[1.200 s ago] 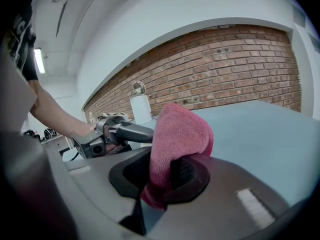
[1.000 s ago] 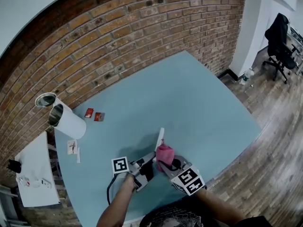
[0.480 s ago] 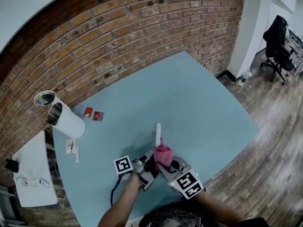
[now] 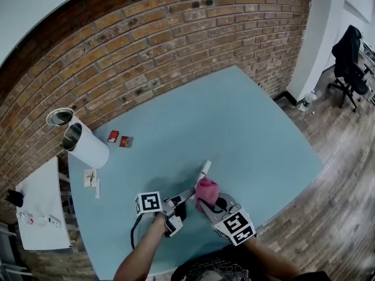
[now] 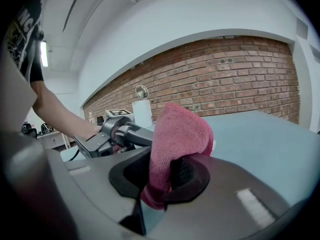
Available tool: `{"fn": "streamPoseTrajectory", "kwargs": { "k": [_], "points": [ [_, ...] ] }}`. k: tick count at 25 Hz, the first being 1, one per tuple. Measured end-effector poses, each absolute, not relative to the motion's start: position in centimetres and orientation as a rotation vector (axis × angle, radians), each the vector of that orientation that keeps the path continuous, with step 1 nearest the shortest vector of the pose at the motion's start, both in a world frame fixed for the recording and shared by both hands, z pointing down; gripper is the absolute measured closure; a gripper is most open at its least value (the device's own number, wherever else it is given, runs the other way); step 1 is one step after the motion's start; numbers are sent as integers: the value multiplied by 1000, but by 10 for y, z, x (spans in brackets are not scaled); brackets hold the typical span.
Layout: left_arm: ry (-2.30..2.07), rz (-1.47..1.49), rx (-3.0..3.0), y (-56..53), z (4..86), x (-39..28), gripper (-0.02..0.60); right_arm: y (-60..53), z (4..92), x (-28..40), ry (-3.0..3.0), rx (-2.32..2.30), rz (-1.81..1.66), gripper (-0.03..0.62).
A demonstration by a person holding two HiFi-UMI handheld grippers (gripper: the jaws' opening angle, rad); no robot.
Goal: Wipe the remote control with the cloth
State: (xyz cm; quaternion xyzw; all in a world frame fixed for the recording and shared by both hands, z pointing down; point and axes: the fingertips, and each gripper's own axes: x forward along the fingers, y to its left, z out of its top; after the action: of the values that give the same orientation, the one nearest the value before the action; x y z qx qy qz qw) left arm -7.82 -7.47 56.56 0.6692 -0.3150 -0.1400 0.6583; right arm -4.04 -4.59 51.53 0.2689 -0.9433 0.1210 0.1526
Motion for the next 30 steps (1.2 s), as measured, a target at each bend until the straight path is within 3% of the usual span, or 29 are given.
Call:
{"fn": "streamPoseTrajectory", "kwargs": {
  "k": [8,19,30],
  "points": [
    [-734,32,1779,-63,563,-92,308,-70,514,-22,-2698,860,431,528],
    [-680,972,2102,-37,598,-107,307,-82,520,-19,-2711,794,464,528],
    [-711,1445,2150,-47,612,-136,299,-89,527,-16,-2746,653,528,528]
  ]
}}
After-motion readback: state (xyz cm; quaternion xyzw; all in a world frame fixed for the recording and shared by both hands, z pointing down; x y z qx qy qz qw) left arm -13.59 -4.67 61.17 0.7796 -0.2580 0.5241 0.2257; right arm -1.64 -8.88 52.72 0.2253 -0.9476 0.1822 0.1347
